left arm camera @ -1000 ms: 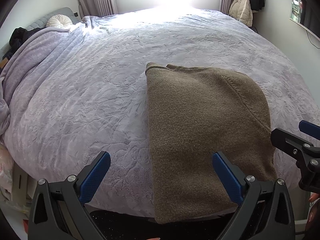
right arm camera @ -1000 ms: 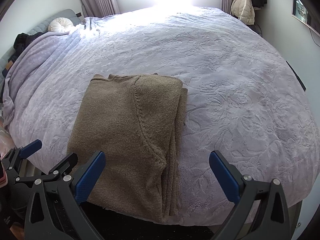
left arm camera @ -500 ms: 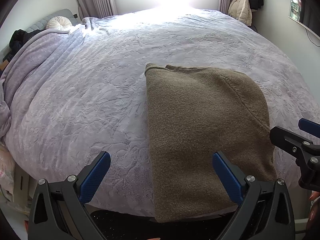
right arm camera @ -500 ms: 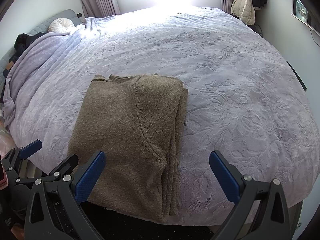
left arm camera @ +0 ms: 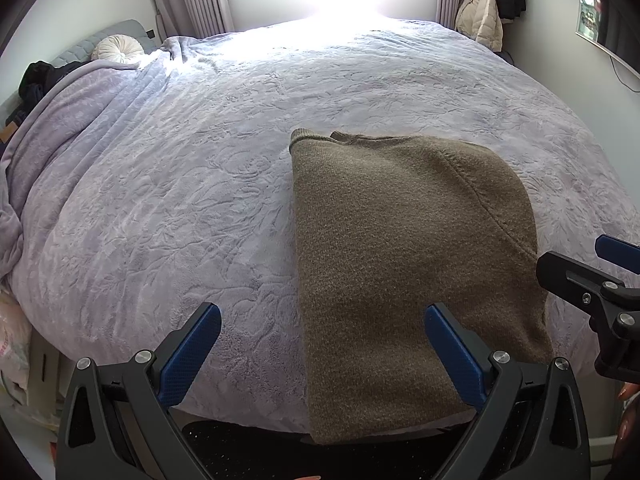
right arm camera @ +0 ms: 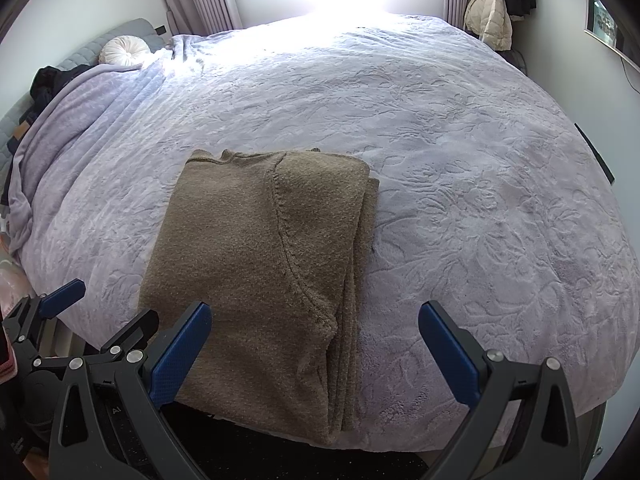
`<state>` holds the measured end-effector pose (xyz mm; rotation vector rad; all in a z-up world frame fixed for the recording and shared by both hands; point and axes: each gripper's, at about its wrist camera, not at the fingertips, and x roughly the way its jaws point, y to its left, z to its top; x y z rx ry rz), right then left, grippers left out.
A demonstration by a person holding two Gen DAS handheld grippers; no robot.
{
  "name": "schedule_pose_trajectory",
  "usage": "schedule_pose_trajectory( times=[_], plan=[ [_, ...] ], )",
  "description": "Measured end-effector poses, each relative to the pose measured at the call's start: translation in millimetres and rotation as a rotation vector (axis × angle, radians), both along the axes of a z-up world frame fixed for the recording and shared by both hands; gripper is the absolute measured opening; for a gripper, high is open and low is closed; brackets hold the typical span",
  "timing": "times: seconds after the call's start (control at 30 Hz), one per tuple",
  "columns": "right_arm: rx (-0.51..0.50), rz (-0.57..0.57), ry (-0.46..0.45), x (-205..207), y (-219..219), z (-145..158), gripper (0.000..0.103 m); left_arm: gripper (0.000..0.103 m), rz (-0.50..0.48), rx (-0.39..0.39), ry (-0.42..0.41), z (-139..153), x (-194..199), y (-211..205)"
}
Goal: Fold small clothes
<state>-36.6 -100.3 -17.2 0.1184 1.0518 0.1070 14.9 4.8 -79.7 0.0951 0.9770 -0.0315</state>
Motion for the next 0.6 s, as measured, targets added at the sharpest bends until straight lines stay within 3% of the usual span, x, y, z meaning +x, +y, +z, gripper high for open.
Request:
schedule_pose_trajectory(
  times=[0.6],
  plan=[
    [-0.001, 0.000, -0.004, -0.9, 4.1, 3.2, 0.103, 0.102, -0.001, 0.002, 0.000, 1.4, -1.5, -1.1]
  ],
)
